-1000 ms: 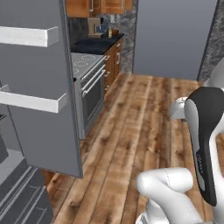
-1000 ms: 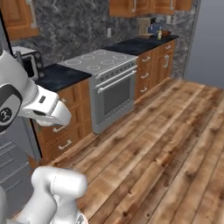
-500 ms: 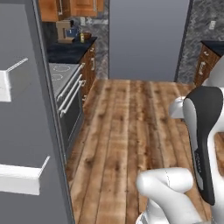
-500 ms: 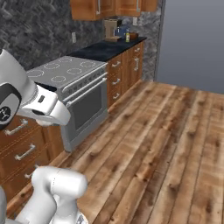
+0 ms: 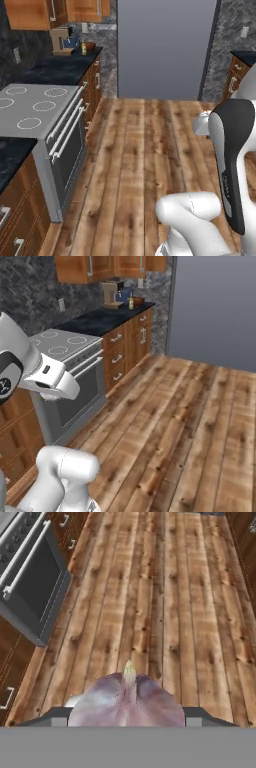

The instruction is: Retrieve the bottle and the shaker from the cabinet and place them next to the mixing bowl on the counter. Then add garlic from the fridge to the mixing bowl.

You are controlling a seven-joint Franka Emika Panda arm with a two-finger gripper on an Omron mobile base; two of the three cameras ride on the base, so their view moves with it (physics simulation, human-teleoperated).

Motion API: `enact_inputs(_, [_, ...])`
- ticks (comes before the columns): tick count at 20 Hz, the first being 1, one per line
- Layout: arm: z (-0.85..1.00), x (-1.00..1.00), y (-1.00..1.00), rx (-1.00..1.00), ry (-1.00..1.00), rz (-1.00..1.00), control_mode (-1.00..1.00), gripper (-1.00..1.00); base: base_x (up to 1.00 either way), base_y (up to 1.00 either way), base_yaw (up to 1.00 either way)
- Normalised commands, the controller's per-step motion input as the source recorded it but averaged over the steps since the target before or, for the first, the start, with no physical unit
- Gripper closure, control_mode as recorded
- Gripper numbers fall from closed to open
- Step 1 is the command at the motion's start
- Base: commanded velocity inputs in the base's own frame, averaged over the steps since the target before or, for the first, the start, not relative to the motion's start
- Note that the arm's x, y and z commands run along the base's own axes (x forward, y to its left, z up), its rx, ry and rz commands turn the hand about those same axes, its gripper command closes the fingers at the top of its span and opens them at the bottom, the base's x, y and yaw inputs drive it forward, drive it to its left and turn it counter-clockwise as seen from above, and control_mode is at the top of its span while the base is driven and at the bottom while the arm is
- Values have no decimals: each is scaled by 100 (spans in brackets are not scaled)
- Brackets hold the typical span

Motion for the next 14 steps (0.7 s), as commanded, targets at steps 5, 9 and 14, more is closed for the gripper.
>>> enact_inputs(5, [0,0,0,0,0,0,100,100,100,-21,0])
enact_inputs(9, [0,0,0,0,0,0,100,100,100,-1,4])
enact_inputs(14, [0,0,0,0,0,0,100,100,100,-5,10])
